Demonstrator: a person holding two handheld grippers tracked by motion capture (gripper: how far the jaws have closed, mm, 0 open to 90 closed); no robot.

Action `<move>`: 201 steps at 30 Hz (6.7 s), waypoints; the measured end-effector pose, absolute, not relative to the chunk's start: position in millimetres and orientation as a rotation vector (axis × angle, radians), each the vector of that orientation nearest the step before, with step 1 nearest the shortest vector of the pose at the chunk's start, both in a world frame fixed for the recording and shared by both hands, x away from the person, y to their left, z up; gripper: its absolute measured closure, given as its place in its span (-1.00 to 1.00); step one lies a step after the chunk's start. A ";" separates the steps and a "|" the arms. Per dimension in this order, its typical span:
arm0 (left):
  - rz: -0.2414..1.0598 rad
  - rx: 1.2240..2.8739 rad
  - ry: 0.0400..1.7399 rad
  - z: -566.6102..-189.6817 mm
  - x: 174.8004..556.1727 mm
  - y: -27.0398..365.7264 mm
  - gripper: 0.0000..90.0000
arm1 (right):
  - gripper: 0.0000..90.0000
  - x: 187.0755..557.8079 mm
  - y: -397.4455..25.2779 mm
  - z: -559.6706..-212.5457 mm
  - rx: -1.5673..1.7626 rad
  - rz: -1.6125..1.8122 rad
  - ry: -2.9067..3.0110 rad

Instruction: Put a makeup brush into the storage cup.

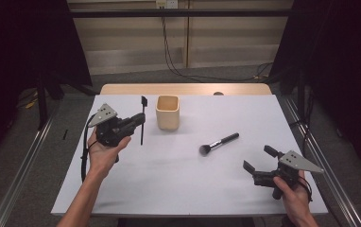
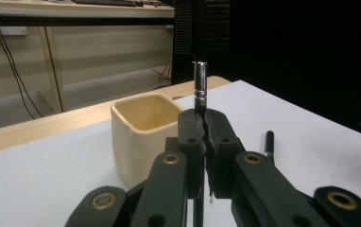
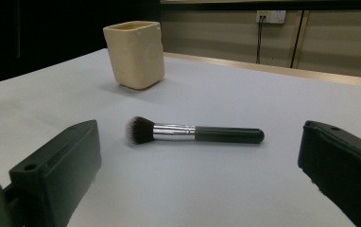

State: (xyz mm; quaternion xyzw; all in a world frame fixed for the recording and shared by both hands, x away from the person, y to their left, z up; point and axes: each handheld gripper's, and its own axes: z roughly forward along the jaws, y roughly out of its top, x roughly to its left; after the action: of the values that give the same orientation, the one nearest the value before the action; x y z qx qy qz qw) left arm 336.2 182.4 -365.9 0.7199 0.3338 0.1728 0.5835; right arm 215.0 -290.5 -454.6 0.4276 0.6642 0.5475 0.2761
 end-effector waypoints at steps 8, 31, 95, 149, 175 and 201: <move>0.401 1.682 0.765 -362.5 345.1 169.5 0.92 | -1.00 214.7 -290.1 -454.5 1.147 1.474 1.785; 0.436 1.662 0.740 -340.0 370.0 147.0 0.92 | -1.00 215.0 -289.9 -454.8 1.145 1.477 1.787; 0.476 1.657 0.769 -340.6 453.3 97.8 0.92 | -1.00 213.5 -291.7 -454.5 1.126 1.480 1.788; 0.452 1.670 0.833 -393.7 452.8 107.9 0.92 | -1.00 213.6 -290.1 -454.9 1.136 1.479 1.792; 0.449 1.693 0.853 -410.1 445.9 113.0 0.92 | -1.00 213.8 -289.4 -455.1 1.130 1.476 1.795; 0.415 1.733 0.883 -421.2 447.5 114.9 0.82 | -1.00 213.9 -290.2 -455.1 1.133 1.479 1.795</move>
State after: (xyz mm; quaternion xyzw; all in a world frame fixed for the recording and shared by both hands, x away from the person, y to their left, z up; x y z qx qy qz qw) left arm 447.5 114.9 -421.2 0.7307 0.3722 0.1747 0.5450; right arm 213.9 -290.2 -455.1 0.4213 0.6672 0.5500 0.2736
